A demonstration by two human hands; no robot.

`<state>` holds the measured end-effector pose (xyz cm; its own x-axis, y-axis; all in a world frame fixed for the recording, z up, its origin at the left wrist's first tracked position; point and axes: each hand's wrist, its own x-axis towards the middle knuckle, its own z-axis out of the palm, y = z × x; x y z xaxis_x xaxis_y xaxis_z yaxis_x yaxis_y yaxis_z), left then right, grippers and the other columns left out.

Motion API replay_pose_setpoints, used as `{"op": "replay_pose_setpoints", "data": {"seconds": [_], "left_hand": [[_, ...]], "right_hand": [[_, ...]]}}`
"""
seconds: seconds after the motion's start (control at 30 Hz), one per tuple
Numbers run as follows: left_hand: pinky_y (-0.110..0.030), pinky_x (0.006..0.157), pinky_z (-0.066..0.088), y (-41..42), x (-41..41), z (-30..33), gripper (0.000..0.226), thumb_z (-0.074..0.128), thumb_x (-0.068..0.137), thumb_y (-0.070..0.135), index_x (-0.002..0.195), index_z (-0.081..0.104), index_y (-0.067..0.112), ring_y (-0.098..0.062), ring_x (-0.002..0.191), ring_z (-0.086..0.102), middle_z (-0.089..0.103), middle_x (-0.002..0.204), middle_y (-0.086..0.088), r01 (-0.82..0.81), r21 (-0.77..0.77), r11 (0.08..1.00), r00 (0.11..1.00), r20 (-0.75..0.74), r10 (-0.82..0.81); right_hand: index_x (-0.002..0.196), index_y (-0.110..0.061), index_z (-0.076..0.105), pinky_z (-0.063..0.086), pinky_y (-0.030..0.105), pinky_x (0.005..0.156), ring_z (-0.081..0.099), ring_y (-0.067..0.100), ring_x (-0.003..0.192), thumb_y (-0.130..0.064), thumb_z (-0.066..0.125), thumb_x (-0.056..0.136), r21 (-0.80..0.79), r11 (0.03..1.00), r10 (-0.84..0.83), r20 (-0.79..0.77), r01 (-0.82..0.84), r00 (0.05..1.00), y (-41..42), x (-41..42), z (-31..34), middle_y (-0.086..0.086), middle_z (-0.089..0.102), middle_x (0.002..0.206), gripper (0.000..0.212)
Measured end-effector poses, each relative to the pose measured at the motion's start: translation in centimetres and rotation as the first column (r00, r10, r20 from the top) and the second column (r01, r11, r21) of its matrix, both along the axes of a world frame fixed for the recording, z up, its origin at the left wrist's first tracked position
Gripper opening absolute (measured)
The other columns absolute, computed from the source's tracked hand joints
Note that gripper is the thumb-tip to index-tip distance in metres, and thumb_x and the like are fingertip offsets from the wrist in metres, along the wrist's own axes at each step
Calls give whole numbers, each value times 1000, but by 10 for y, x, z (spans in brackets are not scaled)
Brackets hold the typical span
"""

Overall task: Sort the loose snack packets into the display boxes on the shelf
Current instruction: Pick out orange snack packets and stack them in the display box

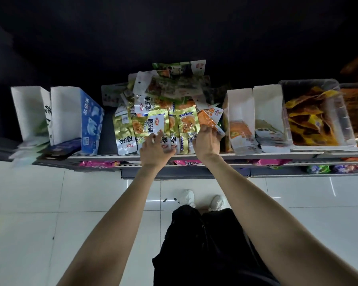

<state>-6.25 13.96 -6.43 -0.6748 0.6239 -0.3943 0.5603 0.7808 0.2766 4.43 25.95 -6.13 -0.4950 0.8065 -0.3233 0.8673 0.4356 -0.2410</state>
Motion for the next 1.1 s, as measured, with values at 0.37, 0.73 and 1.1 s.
{"op": "replay_pose_setpoints", "data": {"seconds": [0.37, 0.73, 1.1], "left_hand": [[-43, 104, 38, -3, -15, 24, 78, 60, 79, 60, 142, 35, 21, -27, 130, 37, 38, 143, -8, 76, 122, 990, 997, -40, -72], [-36, 108, 33, 82, 40, 151, 45, 66, 84, 38, 126, 54, 30, -8, 106, 53, 64, 117, 7, 792, 344, 504, 575, -146, -805], [-11, 50, 38, 176, 126, 133, 18, 69, 82, 18, 98, 75, 26, 5, 55, 55, 74, 86, 6, 438, 767, 468, 779, -64, -623]], "right_hand": [[116, -11, 62, 51, 33, 65, 64, 30, 77, -23, 65, 88, -15, 994, -104, -476, 110, 873, 13, 25, 62, 13, 70, 98, 31], [95, -20, 64, 43, 13, 57, 57, 11, 67, -25, 76, 76, -6, 1000, 3, -544, -8, 839, 23, 139, 167, -8, 64, 82, 23], [96, -8, 73, 44, 9, 64, 58, 3, 68, -17, 64, 88, 349, 868, 16, -730, 353, 683, 65, 216, 151, -4, 68, 81, 15]]}}
